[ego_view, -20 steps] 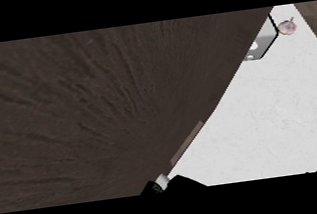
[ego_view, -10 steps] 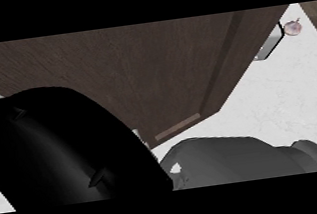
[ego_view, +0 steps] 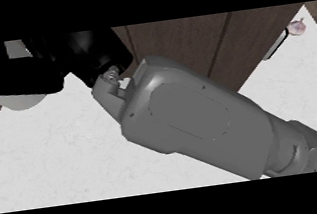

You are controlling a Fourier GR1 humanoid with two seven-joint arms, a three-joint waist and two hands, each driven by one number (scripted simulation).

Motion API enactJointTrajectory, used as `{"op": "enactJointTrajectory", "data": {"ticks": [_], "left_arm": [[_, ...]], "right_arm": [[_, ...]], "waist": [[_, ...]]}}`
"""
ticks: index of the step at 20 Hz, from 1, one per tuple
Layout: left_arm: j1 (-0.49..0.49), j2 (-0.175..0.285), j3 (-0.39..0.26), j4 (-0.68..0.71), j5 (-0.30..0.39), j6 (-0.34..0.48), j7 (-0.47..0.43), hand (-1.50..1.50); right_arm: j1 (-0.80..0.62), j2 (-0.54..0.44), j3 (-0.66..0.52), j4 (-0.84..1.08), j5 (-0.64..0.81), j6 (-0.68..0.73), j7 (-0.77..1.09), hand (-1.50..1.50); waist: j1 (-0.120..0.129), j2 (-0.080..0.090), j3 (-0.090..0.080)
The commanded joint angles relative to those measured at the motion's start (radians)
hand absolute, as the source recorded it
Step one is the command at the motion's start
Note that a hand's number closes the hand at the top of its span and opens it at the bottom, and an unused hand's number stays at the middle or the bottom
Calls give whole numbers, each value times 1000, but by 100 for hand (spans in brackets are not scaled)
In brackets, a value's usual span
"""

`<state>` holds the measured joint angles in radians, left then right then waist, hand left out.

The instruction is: Pick up the wine, place it into the cabinet and close the cabinet

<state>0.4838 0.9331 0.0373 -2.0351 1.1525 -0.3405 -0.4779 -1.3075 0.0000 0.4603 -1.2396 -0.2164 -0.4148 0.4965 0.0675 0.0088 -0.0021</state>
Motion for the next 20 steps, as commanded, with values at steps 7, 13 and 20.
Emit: {"op": "enactJointTrajectory", "data": {"ticks": [7, 13, 20], "left_arm": [[-29, -8, 38, 21, 20, 2, 36, 150], [-39, -11, 45, 7, 32, 27, 48, 150], [-52, 5, 73, 15, 45, 29, 60, 150]], "right_arm": [[6, -62, -78, 341, -21, 110, -221, 150], [65, -98, -67, 364, 0, 108, -296, 150], [105, -128, -57, 384, 32, 109, -360, 150]], "waist": [[-24, 14, 0], [-30, 17, 1], [-34, 27, 0]]}}
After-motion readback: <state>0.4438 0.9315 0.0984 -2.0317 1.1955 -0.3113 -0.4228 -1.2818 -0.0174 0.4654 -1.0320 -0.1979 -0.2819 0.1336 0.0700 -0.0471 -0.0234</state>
